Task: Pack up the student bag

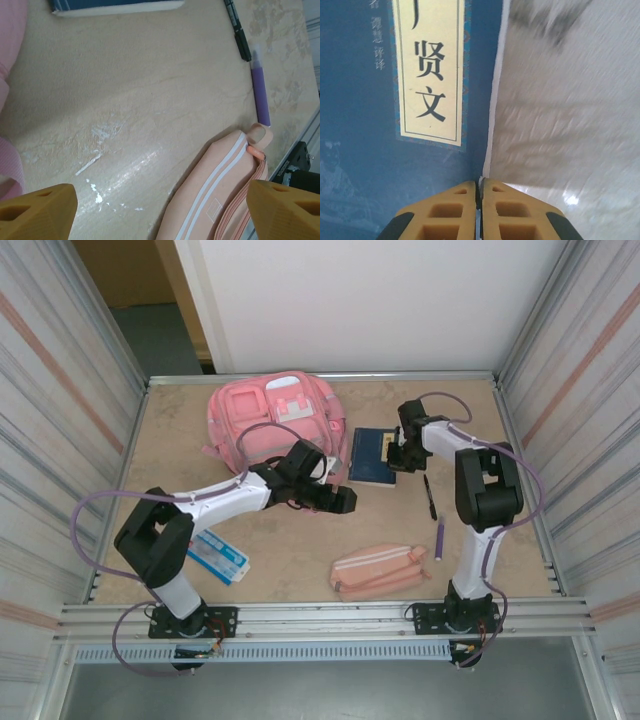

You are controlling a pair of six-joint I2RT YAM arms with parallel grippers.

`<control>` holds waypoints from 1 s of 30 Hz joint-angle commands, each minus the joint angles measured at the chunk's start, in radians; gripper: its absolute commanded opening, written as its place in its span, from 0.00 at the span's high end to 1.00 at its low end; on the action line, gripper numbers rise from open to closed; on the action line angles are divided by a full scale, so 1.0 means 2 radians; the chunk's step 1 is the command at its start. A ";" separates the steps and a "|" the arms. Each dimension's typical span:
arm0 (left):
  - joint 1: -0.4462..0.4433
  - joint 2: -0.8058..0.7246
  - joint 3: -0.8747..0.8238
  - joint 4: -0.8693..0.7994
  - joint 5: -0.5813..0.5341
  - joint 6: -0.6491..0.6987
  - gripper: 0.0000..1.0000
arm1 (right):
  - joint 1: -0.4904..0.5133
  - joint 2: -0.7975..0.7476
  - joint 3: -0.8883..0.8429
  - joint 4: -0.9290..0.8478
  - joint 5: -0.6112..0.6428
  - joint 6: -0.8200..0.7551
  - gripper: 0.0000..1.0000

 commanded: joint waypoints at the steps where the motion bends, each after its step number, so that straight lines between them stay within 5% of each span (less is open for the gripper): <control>1: -0.003 0.006 0.017 -0.017 0.009 0.017 0.12 | 0.023 -0.019 -0.071 -0.057 -0.034 0.003 0.94; 17: -0.003 0.048 0.028 -0.058 0.008 0.036 0.11 | 0.140 -0.130 -0.210 -0.122 0.023 0.078 0.87; 24: -0.005 0.092 0.061 -0.053 0.036 0.024 0.13 | 0.110 -0.147 -0.233 -0.110 0.007 0.063 0.84; 30: -0.007 0.124 0.105 -0.050 0.027 0.036 0.13 | 0.071 -0.204 -0.222 -0.076 -0.001 0.064 0.66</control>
